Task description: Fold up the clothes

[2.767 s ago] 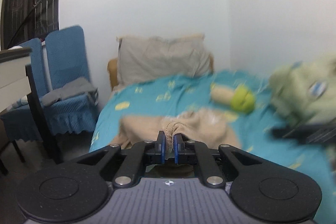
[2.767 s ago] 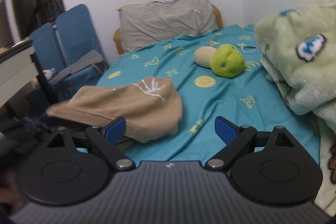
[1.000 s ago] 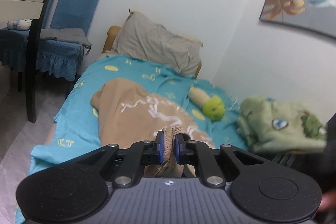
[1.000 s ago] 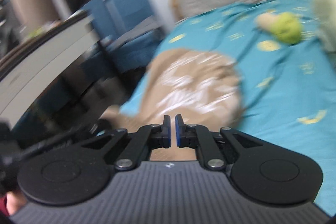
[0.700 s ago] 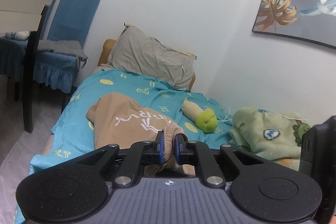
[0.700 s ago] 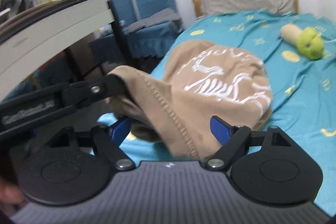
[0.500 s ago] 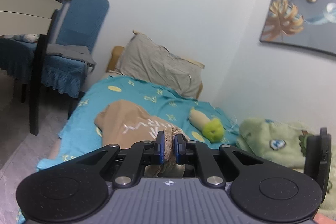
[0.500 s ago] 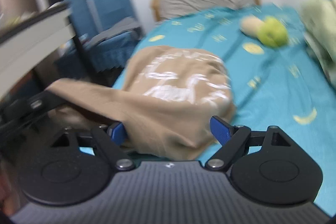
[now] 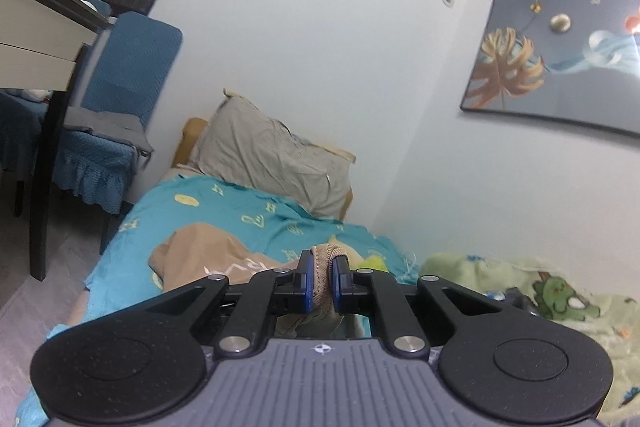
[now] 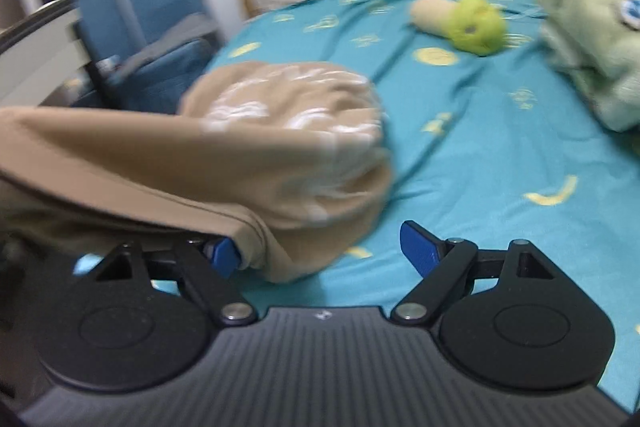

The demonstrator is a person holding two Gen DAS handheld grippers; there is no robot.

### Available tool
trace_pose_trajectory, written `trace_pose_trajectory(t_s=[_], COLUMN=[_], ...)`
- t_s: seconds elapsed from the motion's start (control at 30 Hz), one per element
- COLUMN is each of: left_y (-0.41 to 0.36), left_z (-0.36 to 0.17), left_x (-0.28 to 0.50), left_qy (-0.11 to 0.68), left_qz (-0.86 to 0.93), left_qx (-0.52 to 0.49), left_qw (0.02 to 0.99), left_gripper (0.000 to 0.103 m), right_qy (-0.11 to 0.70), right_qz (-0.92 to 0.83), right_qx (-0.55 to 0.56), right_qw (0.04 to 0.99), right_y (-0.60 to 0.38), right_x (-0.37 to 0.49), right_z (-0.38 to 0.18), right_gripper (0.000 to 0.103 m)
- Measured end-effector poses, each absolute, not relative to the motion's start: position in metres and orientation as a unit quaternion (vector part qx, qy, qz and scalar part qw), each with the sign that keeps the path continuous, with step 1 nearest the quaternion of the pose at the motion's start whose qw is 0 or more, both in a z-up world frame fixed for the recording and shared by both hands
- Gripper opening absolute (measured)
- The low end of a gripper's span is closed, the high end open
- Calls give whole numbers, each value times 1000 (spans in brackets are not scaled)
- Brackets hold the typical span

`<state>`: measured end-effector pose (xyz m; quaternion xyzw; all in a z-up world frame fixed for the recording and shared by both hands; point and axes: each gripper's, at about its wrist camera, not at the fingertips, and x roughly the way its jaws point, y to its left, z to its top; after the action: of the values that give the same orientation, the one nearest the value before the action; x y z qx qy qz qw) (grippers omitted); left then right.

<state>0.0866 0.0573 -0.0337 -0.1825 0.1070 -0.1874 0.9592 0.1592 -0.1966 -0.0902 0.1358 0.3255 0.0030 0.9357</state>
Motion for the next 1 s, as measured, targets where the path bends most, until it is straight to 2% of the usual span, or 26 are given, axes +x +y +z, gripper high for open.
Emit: trace_pose_trajectory(t_s=[0.3, 0.4, 0.6, 0.7, 0.77, 0.87, 0.93, 1.0], left_y=[63, 60, 58, 59, 60, 62, 63, 62], left_z=[-12, -8, -16, -22, -27, -36, -42, -47], left_x=[64, 56, 61, 69, 77, 89, 97, 102], left_qy=[24, 12, 49, 78, 108, 154, 183, 206], left_qz=[-219, -225, -204, -186, -175, -169, -164, -157], left_qx=[-188, -177, -172, -165, -163, -159, -155, -144], left_qw=[957, 958, 962, 965, 965, 960, 957, 955], left_gripper=[9, 9, 10, 10, 10, 11, 11, 12], right_qy=[114, 119, 332, 312, 261, 211, 213, 220], right_qz=[-119, -120, -49, -85, -112, -97, -68, -54], right_qx=[134, 131, 179, 157, 123, 138, 163, 168], right_qw=[977, 977, 925, 933, 951, 963, 961, 959], right_y=[-236, -247, -250, -240, -236, -239, -244, -243], right_x=[96, 102, 155, 152, 144, 130, 130, 133], right_z=[-17, -13, -72, -76, -62, -43, -44, -45], right_gripper=[85, 85, 84, 84, 74, 47, 10, 7])
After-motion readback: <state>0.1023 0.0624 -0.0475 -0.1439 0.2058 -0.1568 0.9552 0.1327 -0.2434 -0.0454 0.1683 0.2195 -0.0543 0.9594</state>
